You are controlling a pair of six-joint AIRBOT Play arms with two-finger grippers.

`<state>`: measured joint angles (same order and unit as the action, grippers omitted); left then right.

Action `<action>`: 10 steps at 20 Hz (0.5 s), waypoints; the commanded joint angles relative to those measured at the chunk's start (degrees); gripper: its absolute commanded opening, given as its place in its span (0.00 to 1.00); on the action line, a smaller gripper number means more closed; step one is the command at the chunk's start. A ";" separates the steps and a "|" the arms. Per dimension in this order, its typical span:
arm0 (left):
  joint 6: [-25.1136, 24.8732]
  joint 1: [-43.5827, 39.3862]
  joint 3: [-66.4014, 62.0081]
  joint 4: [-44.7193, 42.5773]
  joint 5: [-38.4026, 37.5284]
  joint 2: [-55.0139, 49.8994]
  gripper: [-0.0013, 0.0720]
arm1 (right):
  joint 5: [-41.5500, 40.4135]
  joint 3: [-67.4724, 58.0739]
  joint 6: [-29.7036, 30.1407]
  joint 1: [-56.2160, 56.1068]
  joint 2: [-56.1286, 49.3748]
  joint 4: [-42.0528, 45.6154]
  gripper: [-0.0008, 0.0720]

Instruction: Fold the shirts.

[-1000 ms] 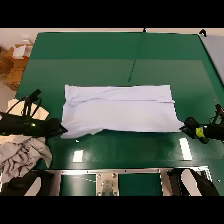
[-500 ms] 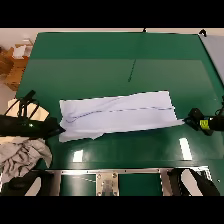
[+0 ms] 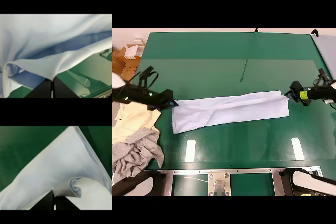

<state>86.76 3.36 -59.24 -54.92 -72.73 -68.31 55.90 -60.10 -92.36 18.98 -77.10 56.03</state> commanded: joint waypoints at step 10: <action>-4.20 5.38 -19.23 5.79 7.58 -18.23 0.84 | 8.24 -24.50 11.02 5.73 -20.35 0.00 0.69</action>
<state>80.90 6.02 -73.45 -49.41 -63.22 -85.65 56.86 -79.35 -88.53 20.64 -95.88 55.05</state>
